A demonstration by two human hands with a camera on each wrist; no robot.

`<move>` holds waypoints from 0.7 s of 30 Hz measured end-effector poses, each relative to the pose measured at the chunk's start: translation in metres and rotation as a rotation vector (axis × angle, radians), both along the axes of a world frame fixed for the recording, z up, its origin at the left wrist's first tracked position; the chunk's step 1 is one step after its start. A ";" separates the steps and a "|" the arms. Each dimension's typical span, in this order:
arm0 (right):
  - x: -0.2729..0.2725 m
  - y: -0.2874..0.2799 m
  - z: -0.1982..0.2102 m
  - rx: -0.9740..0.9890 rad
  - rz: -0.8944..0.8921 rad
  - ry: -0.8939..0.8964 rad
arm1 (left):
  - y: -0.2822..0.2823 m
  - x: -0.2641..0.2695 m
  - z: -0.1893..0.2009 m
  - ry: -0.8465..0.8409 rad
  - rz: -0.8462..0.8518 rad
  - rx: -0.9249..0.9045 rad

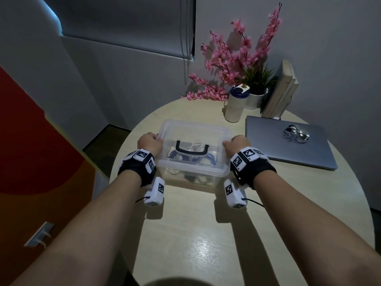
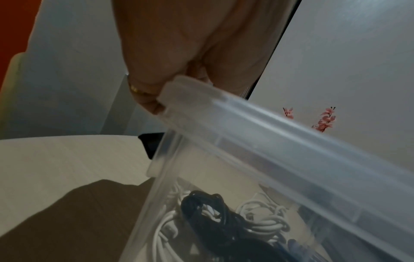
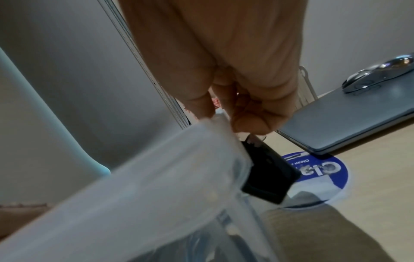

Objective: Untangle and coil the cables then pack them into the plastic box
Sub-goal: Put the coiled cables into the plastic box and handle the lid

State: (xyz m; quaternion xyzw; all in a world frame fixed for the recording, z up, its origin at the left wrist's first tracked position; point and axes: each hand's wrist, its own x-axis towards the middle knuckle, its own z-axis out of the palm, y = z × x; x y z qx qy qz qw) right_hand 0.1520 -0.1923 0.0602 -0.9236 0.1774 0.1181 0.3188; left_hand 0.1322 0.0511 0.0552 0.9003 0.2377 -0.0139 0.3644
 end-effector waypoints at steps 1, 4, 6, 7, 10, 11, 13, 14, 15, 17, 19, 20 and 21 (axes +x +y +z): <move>0.001 -0.001 -0.003 0.012 0.001 -0.008 | 0.001 0.001 -0.001 0.004 0.003 -0.013; 0.001 -0.006 -0.009 0.053 0.007 -0.025 | 0.007 0.003 -0.006 0.015 0.023 -0.077; 0.000 -0.008 -0.014 0.074 -0.012 -0.044 | 0.010 0.003 -0.011 0.047 0.046 -0.147; -0.002 -0.008 -0.016 0.077 -0.024 -0.055 | 0.011 0.002 -0.012 0.080 0.058 -0.191; -0.007 -0.010 -0.020 0.087 -0.094 0.030 | 0.016 0.002 -0.019 0.222 0.097 -0.350; -0.010 -0.011 -0.023 0.120 -0.117 0.088 | 0.018 0.001 -0.021 0.256 0.104 -0.414; -0.013 -0.009 -0.024 0.222 -0.144 0.186 | 0.022 0.003 -0.033 0.251 0.135 -0.519; -0.013 -0.009 -0.028 0.271 -0.164 0.204 | 0.023 0.004 -0.037 0.227 0.151 -0.534; -0.011 -0.009 -0.033 0.299 -0.186 0.206 | 0.021 0.002 -0.034 0.196 0.161 -0.506; -0.011 -0.007 -0.032 0.310 -0.210 0.169 | 0.018 0.000 -0.027 0.101 0.157 -0.410; -0.015 -0.006 -0.019 0.269 -0.215 0.117 | 0.015 0.001 -0.023 0.040 0.104 -0.254; -0.013 -0.006 -0.017 0.258 -0.218 0.101 | 0.013 0.002 -0.018 0.024 0.091 -0.200; -0.012 -0.006 -0.013 0.263 -0.233 0.087 | 0.011 0.002 -0.014 0.024 0.082 -0.190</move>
